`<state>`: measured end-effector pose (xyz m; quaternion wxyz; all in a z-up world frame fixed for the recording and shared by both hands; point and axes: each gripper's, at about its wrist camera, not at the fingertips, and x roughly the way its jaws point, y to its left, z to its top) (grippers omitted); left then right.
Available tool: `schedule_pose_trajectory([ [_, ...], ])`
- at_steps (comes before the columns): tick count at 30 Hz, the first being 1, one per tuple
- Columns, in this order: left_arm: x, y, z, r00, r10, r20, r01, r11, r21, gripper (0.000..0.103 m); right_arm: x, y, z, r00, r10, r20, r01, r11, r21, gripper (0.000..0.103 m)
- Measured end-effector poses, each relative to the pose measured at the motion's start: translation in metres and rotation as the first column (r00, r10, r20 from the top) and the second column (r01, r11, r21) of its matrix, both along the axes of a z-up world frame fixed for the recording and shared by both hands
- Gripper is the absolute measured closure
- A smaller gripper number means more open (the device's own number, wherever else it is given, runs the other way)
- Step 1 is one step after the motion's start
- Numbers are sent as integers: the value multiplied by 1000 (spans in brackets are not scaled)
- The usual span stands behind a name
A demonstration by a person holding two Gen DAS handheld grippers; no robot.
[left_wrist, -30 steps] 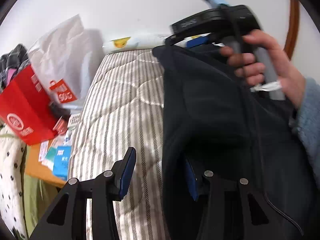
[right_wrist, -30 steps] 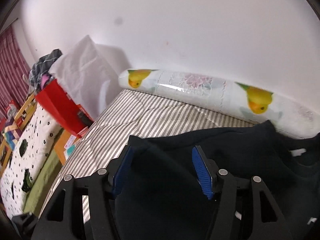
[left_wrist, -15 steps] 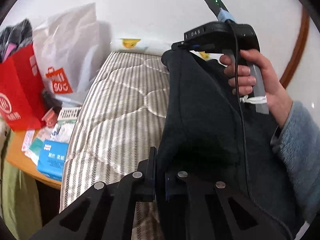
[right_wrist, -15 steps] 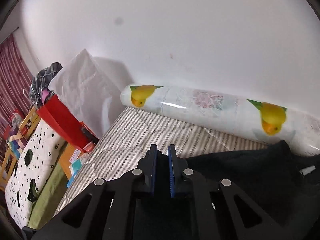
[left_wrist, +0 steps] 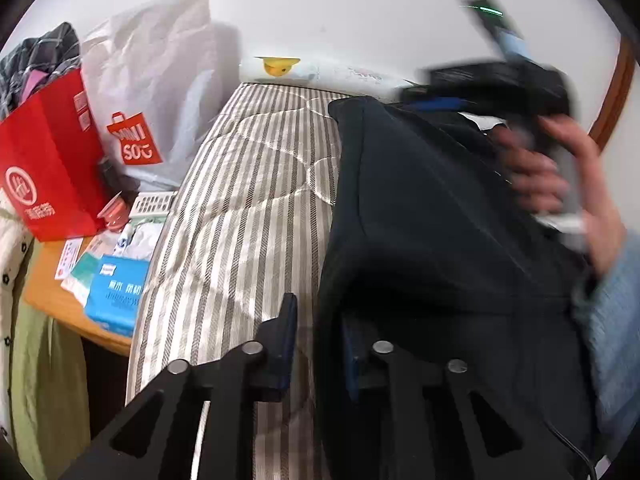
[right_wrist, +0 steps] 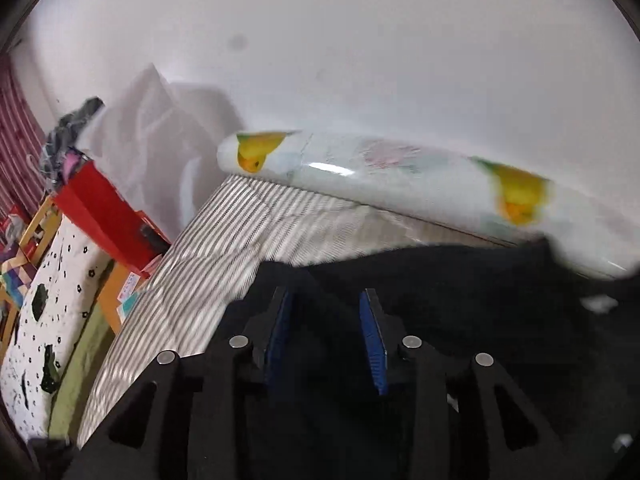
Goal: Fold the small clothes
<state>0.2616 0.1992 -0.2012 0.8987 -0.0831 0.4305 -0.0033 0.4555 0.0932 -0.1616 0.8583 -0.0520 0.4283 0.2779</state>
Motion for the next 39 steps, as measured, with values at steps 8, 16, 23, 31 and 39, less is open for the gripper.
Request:
schedule_pose_trajectory([
  [8,-42,-8,27,998,18,62,-16,999,-38,50,-99,-203,11,950,-263,171,302,914,-272,57],
  [16,-74,-36,52,997,2,74,3,997,-79,49,-149,-333,-37,913,-400,82,406,865,-294,58],
  [23,-102,-63,72,996,10,84,-5,998,-59,44,-197,-375,9,877,-448,172,476,858,-195,52],
  [31,-108,-101,70,998,-18,55,22,997,-80,43,-227,-498,-23,773,-607,184,630,705,-324,27],
  [39,-104,-113,67,1000,7,10,-6,998,-67,43,-205,-550,-43,709,-692,135,698,662,-273,22],
])
